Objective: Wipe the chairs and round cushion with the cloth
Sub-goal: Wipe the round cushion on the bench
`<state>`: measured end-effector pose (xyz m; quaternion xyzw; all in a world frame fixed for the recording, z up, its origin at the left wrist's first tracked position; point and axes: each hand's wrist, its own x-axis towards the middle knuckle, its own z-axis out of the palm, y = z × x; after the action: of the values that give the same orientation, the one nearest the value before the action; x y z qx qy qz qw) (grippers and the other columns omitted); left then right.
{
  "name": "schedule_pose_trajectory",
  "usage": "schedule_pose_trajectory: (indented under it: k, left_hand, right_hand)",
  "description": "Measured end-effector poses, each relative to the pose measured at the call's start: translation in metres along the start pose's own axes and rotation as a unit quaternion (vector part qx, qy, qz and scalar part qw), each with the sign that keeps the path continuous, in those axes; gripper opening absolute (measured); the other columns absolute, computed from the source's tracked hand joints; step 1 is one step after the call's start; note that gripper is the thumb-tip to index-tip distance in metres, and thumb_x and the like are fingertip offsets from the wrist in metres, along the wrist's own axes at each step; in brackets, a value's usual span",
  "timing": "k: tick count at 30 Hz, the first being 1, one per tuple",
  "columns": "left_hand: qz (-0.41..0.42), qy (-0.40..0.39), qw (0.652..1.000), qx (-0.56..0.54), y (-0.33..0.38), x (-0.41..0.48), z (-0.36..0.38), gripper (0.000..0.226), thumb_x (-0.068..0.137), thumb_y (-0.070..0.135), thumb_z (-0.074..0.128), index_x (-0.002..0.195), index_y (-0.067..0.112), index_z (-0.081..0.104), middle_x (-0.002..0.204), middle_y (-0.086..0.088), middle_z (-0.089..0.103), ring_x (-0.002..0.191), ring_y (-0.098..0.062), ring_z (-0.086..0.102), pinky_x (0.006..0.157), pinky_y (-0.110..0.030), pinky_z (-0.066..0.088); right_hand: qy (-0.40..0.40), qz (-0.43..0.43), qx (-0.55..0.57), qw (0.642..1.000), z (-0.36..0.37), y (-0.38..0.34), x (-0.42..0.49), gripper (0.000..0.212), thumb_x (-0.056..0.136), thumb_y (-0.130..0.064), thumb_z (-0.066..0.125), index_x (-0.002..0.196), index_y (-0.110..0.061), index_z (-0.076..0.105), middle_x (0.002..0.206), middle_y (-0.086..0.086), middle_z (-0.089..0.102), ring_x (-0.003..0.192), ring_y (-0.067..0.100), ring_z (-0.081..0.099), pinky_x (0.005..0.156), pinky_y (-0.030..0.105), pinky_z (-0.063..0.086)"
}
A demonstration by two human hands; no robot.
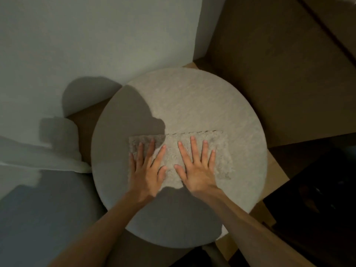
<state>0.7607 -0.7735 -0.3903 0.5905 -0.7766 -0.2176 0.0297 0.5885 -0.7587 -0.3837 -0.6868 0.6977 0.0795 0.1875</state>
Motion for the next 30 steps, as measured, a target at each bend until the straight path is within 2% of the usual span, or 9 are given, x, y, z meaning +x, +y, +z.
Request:
schedule_pose_trajectory:
  k: [5, 8, 12, 16, 18, 21, 23, 27, 30]
  left_hand:
    - [0.027, 0.08, 0.992, 0.088, -0.001, 0.013, 0.009, 0.052, 0.09, 0.041, 0.043, 0.14, 0.025, 0.047, 0.147, -0.01, 0.043, 0.13, -0.043, 0.041, 0.098, -0.065, 0.034]
    - [0.041, 0.133, 0.99, 0.006, -0.006, 0.028, 0.003, 0.043, 0.086, 0.027, 0.066, 0.129, 0.026, 0.06, 0.138, -0.008, 0.05, 0.112, -0.04, 0.045, 0.089, -0.055, 0.043]
    - [-0.017, 0.118, 0.978, -0.172, 0.0, 0.058, -0.011, 0.022, 0.078, 0.009, 0.076, 0.099, 0.014, 0.076, 0.101, -0.012, 0.062, 0.094, -0.026, 0.052, 0.084, -0.037, 0.042]
    - [-0.083, 0.117, 0.95, -0.278, 0.008, 0.096, -0.033, 0.012, 0.09, 0.019, 0.062, 0.095, 0.01, 0.07, 0.092, 0.011, 0.057, 0.081, 0.005, 0.047, 0.076, -0.019, 0.037]
    - [-0.03, 0.163, 0.956, -0.242, 0.016, 0.131, -0.049, 0.02, 0.092, 0.019, 0.056, 0.103, 0.008, 0.069, 0.102, 0.001, 0.055, 0.089, -0.002, 0.045, 0.081, -0.019, 0.04]
    - [-0.043, 0.261, 0.947, -0.185, 0.023, 0.198, -0.067, 0.021, 0.09, 0.015, 0.058, 0.106, 0.007, 0.07, 0.113, -0.017, 0.054, 0.102, -0.026, 0.05, 0.091, -0.041, 0.043]
    - [-0.049, 0.224, 0.962, -0.151, 0.022, 0.231, -0.07, 0.032, 0.09, 0.021, 0.056, 0.12, 0.014, 0.064, 0.135, -0.014, 0.046, 0.121, -0.032, 0.044, 0.102, -0.045, 0.036]
    - [-0.026, 0.054, 0.998, -0.002, 0.006, 0.249, -0.046, 0.051, 0.096, 0.042, 0.045, 0.146, 0.031, 0.035, 0.156, -0.001, 0.022, 0.143, -0.026, 0.017, 0.112, -0.051, 0.016]
    - [-0.009, 0.093, 0.996, -0.001, -0.001, 0.25, -0.044, 0.046, 0.095, 0.044, 0.047, 0.139, 0.029, 0.045, 0.149, -0.003, 0.033, 0.134, -0.034, 0.025, 0.11, -0.05, 0.021]
  right_hand:
    - [0.105, -0.038, -0.105, 0.988, 0.009, 0.01, 0.012, 0.062, 0.09, -0.063, 0.031, 0.143, -0.033, 0.043, 0.147, 0.011, 0.044, 0.127, 0.043, 0.048, 0.101, 0.065, 0.034]
    - [0.147, -0.062, -0.062, 0.985, 0.0, 0.016, 0.025, 0.05, 0.087, -0.054, 0.042, 0.128, -0.033, 0.061, 0.13, 0.012, 0.059, 0.103, 0.039, 0.06, 0.084, 0.055, 0.046]
    - [0.192, -0.132, 0.015, 0.972, -0.014, 0.024, 0.046, 0.032, 0.072, -0.015, 0.08, 0.103, -0.019, 0.073, 0.1, 0.013, 0.066, 0.082, 0.034, 0.061, 0.068, 0.041, 0.048]
    - [0.216, -0.181, 0.097, 0.955, -0.044, 0.027, 0.079, 0.019, 0.081, 0.001, 0.068, 0.1, -0.002, 0.07, 0.089, 0.018, 0.062, 0.078, 0.034, 0.061, 0.066, 0.04, 0.053]
    - [0.246, -0.176, 0.122, 0.945, -0.068, 0.028, 0.11, 0.021, 0.087, -0.008, 0.06, 0.105, -0.002, 0.068, 0.094, 0.019, 0.059, 0.086, 0.035, 0.059, 0.07, 0.041, 0.05]
    - [0.299, -0.144, 0.106, 0.937, -0.106, 0.029, 0.171, 0.029, 0.09, -0.018, 0.053, 0.116, -0.011, 0.062, 0.108, 0.017, 0.056, 0.101, 0.033, 0.05, 0.082, 0.04, 0.039]
    - [0.281, -0.114, 0.071, 0.95, -0.121, 0.029, 0.21, 0.035, 0.096, -0.028, 0.05, 0.129, -0.02, 0.054, 0.125, 0.012, 0.051, 0.114, 0.031, 0.042, 0.093, 0.042, 0.032]
    - [0.072, -0.108, -0.026, 0.991, -0.102, 0.05, 0.247, 0.057, 0.097, -0.059, 0.027, 0.15, -0.039, 0.02, 0.158, 0.002, 0.02, 0.138, 0.034, 0.019, 0.111, 0.051, 0.017]
    - [0.113, -0.135, -0.047, 0.983, -0.09, 0.063, 0.249, 0.056, 0.097, -0.061, 0.023, 0.149, -0.042, 0.022, 0.154, 0.002, 0.026, 0.129, 0.033, 0.028, 0.099, 0.048, 0.025]
